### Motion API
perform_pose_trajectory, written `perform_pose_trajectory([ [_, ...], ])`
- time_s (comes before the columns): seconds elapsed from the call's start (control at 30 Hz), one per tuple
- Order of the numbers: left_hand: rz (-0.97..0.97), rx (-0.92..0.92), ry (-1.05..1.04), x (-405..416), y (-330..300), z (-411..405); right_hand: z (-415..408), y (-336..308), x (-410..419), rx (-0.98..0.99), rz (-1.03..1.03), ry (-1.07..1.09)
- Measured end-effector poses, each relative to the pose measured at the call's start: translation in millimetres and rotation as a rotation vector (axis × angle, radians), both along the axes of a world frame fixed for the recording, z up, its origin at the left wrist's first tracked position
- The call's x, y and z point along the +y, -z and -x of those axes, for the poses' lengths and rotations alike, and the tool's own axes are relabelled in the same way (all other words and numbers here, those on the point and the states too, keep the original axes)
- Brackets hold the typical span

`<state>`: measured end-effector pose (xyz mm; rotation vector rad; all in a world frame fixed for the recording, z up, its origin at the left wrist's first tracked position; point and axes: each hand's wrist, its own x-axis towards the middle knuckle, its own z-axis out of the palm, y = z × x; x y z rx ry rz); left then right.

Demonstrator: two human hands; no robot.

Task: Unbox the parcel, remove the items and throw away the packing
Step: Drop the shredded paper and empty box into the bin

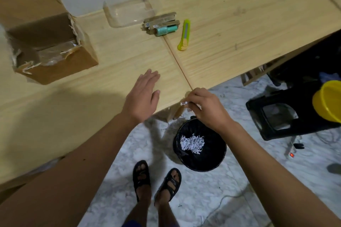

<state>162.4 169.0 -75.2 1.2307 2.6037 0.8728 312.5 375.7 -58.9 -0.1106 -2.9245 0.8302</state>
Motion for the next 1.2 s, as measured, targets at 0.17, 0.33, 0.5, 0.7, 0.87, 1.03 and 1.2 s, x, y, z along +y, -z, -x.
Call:
perform_pose_trajectory([
  [0.17,-0.006,-0.058,0.088,55,-2,-28,-85,17,32,-0.047,0.110,0.223],
  [0.33,0.018,-0.089,0.061,78,4,-42,-152,37,43,-0.095,0.277,0.471],
  [0.5,0.023,-0.036,0.014,82,5,-47,-181,50,39,-0.120,0.295,0.564],
  [0.7,0.021,0.015,0.004,83,9,-47,-185,54,38,-0.090,0.348,0.597],
  [0.87,0.000,0.051,0.002,83,10,-47,-180,54,41,-0.072,0.392,0.608],
  [1.03,-0.022,0.113,-0.003,82,14,-47,-175,53,46,-0.043,0.392,0.619],
  [1.2,-0.084,0.131,-0.003,81,16,-46,-163,47,44,-0.012,0.411,0.609],
])
